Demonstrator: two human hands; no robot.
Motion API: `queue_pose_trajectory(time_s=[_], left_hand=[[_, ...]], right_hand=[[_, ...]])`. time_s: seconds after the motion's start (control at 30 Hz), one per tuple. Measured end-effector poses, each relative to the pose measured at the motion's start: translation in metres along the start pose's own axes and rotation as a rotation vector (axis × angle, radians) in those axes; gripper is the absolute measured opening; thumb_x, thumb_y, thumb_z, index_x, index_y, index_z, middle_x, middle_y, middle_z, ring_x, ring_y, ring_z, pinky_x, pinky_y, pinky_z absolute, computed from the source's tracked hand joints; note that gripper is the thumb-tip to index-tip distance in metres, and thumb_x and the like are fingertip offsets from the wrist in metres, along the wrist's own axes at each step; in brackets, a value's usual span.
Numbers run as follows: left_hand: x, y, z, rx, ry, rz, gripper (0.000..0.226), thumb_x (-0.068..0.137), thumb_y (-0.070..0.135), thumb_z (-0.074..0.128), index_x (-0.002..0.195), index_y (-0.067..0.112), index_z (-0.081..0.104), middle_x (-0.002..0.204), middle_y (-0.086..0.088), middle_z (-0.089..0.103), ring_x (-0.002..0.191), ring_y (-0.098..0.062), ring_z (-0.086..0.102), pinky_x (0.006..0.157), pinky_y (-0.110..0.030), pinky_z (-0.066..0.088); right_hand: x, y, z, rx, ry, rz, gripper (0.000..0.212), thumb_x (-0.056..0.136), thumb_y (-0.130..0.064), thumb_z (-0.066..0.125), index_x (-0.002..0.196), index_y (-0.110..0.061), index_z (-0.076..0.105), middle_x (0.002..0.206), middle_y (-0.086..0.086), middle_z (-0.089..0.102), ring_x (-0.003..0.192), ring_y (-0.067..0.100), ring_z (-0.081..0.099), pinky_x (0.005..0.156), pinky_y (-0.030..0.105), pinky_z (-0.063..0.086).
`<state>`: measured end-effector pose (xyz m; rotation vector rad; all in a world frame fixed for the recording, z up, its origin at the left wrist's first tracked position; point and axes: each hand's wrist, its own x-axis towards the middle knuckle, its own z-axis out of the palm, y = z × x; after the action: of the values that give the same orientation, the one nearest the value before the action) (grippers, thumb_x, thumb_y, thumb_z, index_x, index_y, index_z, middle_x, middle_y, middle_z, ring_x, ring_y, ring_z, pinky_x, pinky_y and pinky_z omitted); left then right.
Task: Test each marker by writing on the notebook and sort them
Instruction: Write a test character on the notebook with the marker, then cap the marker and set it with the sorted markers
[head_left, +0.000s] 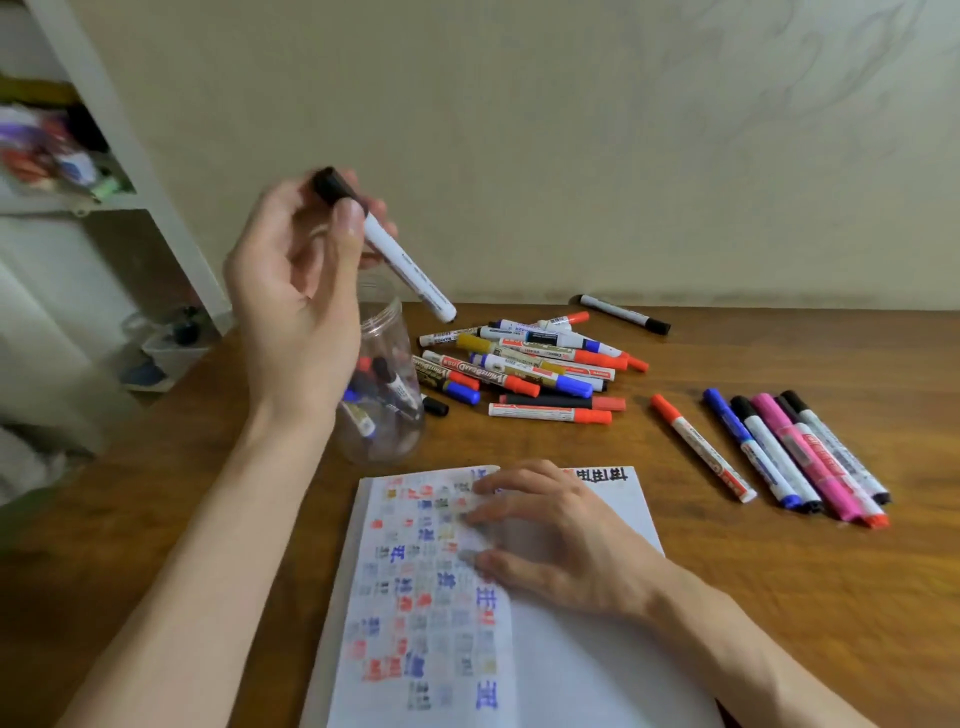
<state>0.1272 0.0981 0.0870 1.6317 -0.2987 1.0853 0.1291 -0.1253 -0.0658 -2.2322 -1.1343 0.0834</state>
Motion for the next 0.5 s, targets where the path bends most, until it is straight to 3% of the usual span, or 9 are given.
queue_pose_trajectory(time_s=[0.17, 0.3, 0.5], left_hand=[[0.014, 0.007, -0.017, 0.027, 0.143, 0.063, 0.013, 0.107, 0.019, 0.053, 0.114, 0.008, 0.057, 0.102, -0.003, 0.070, 0.096, -0.026, 0.073, 0.081, -0.032, 0.056], [0.025, -0.002, -0.028, 0.069, 0.163, 0.058, 0.014, 0.106, 0.022, 0.054, 0.114, 0.010, 0.058, 0.102, 0.000, 0.071, 0.096, -0.024, 0.073, 0.083, -0.035, 0.057], [0.023, -0.034, -0.033, 0.304, -0.010, -0.136, 0.025, 0.101, 0.018, 0.061, 0.121, 0.004, 0.065, 0.105, 0.002, 0.075, 0.103, -0.008, 0.071, 0.095, -0.022, 0.054]], right_hand=[[-0.001, -0.003, -0.002, -0.003, -0.036, 0.029, 0.048, 0.093, -0.067, 0.065, 0.133, -0.042, 0.068, 0.148, -0.024, 0.052, 0.141, -0.006, 0.035, 0.115, 0.025, 0.032], [0.000, -0.002, -0.004, 0.002, -0.049, 0.053, 0.048, 0.092, -0.068, 0.065, 0.133, -0.043, 0.068, 0.149, -0.024, 0.051, 0.142, -0.005, 0.034, 0.116, 0.031, 0.034], [-0.001, -0.004, -0.007, 0.016, -0.053, 0.055, 0.046, 0.093, -0.065, 0.066, 0.133, -0.042, 0.068, 0.149, -0.023, 0.051, 0.142, -0.004, 0.034, 0.116, 0.034, 0.035]])
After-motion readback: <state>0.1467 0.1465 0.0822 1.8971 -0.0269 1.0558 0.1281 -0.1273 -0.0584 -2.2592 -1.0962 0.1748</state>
